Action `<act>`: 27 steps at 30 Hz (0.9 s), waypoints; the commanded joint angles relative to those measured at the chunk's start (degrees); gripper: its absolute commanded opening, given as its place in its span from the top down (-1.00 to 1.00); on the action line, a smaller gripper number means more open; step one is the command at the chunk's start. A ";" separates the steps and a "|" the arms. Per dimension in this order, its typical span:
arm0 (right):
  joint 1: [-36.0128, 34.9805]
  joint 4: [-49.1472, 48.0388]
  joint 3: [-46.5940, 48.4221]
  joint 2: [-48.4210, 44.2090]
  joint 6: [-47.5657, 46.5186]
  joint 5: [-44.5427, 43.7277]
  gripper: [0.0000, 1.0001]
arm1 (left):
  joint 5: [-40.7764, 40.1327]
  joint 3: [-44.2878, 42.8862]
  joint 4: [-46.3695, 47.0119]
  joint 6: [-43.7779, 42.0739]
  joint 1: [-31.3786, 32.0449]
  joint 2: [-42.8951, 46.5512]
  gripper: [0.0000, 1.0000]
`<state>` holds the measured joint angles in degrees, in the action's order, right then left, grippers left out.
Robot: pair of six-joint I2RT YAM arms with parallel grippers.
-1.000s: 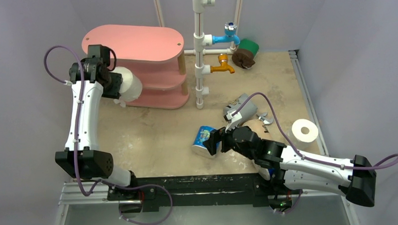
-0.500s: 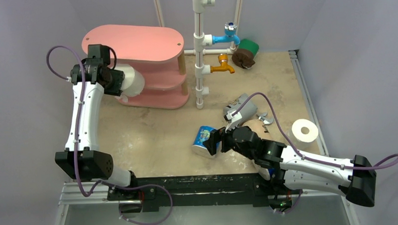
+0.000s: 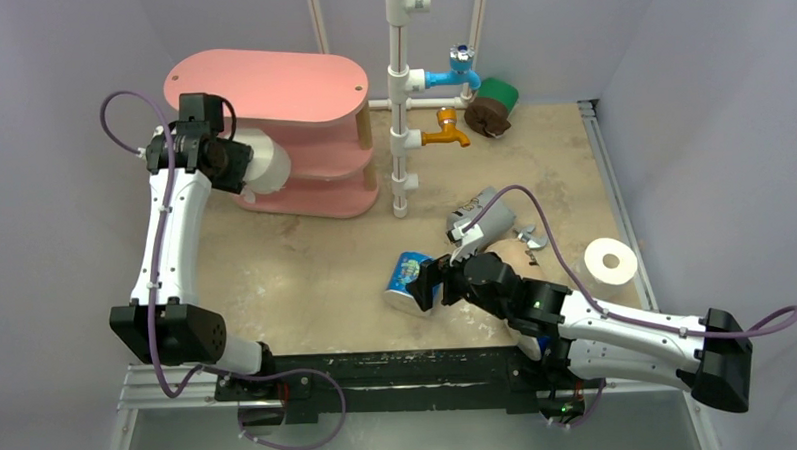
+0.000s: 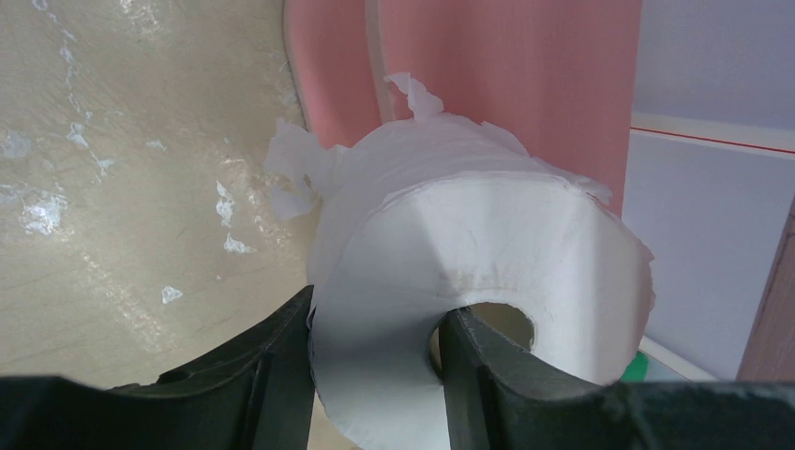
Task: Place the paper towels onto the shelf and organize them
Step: Place the paper towel on the shelf.
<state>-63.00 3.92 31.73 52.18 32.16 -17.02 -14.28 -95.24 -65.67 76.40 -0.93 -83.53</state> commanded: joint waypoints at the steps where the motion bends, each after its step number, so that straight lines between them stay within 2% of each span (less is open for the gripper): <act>1: -0.09 -1.02 -0.15 0.18 0.24 -0.58 -0.88 | 1.54 -2.78 5.54 -2.19 0.47 -0.37 0.92; 5: -0.10 -1.02 -0.17 0.29 0.18 -0.64 -0.88 | 2.35 -3.57 5.61 -3.83 0.43 -1.24 0.84; 14: -0.10 -1.00 -0.25 0.36 0.07 -0.69 -0.88 | 3.71 1.09 11.31 -4.16 0.42 2.27 0.60; 18: -0.10 -1.02 -0.18 0.36 0.05 -0.51 -0.88 | 4.36 2.95 13.21 -3.98 0.45 3.75 0.40; 21: -0.10 -1.02 -0.30 0.30 0.06 -0.47 -0.88 | 4.95 4.46 14.77 -3.82 0.40 4.94 0.37; 22: -0.10 -1.01 -0.39 0.29 0.17 -0.42 -0.88 | 5.16 4.76 15.11 -3.83 0.40 5.21 0.24; 27: -0.10 -0.86 -0.44 0.20 0.16 -0.27 -0.88 | 5.82 5.06 15.23 -3.74 0.41 6.21 0.20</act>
<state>-63.00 3.90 31.48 52.51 32.14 -16.99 -11.03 -89.82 -57.84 72.36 -0.89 -79.90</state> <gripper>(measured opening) 0.937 0.441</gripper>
